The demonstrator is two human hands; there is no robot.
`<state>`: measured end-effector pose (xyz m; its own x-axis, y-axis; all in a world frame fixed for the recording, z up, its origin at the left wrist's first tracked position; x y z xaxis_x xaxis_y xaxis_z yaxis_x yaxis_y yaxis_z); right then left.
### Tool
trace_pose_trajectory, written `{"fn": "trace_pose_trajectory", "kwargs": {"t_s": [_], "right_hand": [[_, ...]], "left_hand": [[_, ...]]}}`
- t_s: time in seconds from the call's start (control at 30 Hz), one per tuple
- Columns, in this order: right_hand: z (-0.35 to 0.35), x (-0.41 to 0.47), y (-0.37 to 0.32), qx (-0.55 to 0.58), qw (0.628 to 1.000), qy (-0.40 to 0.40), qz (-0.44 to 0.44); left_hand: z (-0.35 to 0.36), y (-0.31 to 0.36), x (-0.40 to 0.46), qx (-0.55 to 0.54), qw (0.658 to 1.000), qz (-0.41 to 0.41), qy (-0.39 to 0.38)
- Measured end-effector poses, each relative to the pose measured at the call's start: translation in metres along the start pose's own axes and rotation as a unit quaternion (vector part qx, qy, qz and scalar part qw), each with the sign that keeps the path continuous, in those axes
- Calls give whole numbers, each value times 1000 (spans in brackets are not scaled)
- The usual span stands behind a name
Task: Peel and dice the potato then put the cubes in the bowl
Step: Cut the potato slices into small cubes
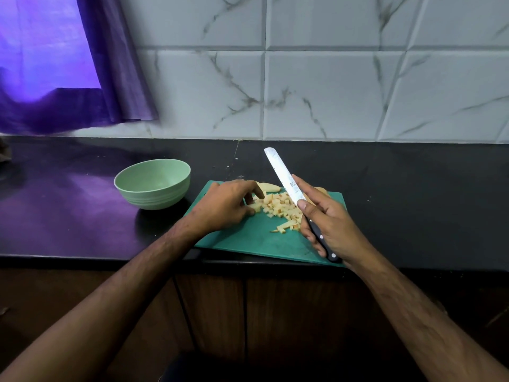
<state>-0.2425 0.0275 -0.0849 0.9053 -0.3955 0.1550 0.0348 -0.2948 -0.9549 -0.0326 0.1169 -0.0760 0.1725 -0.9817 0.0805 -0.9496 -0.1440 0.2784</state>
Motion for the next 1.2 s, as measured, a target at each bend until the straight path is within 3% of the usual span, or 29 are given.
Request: {"fn": "trace_pose_trajectory", "kwargs": {"t_s": [0.13, 0.3, 0.5, 0.67, 0.77, 0.87, 1.0, 1.2], "right_hand": [[-1, -1, -1, 3, 1000, 0, 0], [-1, -1, -1, 1, 1000, 3, -1], [-2, -1, 0, 1, 1000, 3, -1], [-2, 0, -1, -5, 1000, 8, 1], [-2, -1, -2, -6, 1000, 8, 3], [-1, -1, -2, -10, 1000, 6, 7], [1, -2, -4, -23, 1000, 2, 16], [3, -2, -12, -120, 990, -46, 55]], "left_hand": [[-7, 3, 0, 27, 998, 17, 57], [-21, 6, -5, -19, 989, 51, 136], [-25, 3, -6, -123, 975, 64, 173], [-40, 0, -19, -263, 928, 78, 254], [-40, -10, -31, -346, 904, 106, 228], [-22, -27, -41, -370, 912, 77, 158], [1, -34, -51, -272, 957, 55, 81], [8, -24, -53, -123, 986, 87, 68]]}}
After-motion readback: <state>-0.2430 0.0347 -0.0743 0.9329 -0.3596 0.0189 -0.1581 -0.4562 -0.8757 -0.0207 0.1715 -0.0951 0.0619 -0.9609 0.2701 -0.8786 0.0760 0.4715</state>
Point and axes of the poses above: each hand's wrist, its own x-axis towards the middle knuckle, its own z-axis out of the palm, y = z × x, the point moved 3 cm from there along x, towards the middle knuckle, and after that the axes turned 13 degrees about -y, right-handed, at the moved point
